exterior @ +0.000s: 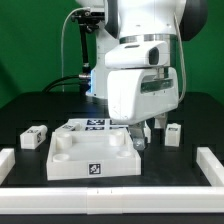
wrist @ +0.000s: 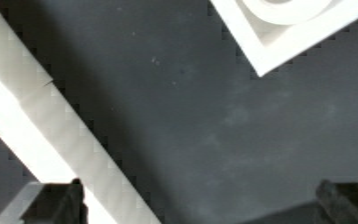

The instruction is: Assemble one leg

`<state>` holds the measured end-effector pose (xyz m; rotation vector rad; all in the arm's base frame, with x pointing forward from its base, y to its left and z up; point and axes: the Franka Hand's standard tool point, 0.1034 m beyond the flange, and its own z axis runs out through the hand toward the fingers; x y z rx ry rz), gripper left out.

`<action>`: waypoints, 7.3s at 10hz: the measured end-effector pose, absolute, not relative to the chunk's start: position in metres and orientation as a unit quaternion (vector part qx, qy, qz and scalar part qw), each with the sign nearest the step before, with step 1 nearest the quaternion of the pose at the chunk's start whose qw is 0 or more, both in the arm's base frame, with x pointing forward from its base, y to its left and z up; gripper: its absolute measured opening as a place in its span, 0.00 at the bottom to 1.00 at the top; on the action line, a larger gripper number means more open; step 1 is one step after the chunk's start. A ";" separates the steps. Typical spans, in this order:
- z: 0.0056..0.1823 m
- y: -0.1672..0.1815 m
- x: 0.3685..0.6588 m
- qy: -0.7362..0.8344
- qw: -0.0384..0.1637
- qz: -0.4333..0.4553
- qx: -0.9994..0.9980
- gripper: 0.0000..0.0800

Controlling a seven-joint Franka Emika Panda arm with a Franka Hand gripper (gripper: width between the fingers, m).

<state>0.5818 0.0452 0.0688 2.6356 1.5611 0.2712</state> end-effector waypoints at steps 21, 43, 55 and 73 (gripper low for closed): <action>0.059 -0.042 0.477 0.739 0.043 -0.001 0.673 0.81; 0.009 -0.058 0.415 0.742 -0.006 -0.022 0.670 0.08; 0.008 0.029 0.447 0.702 -0.002 -0.001 0.712 0.08; 0.007 0.070 0.493 0.708 -0.001 0.013 0.706 0.81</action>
Offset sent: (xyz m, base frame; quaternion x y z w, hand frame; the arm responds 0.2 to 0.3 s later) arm -0.0568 -0.0366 -0.0037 0.0102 -0.0459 -0.3216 0.9457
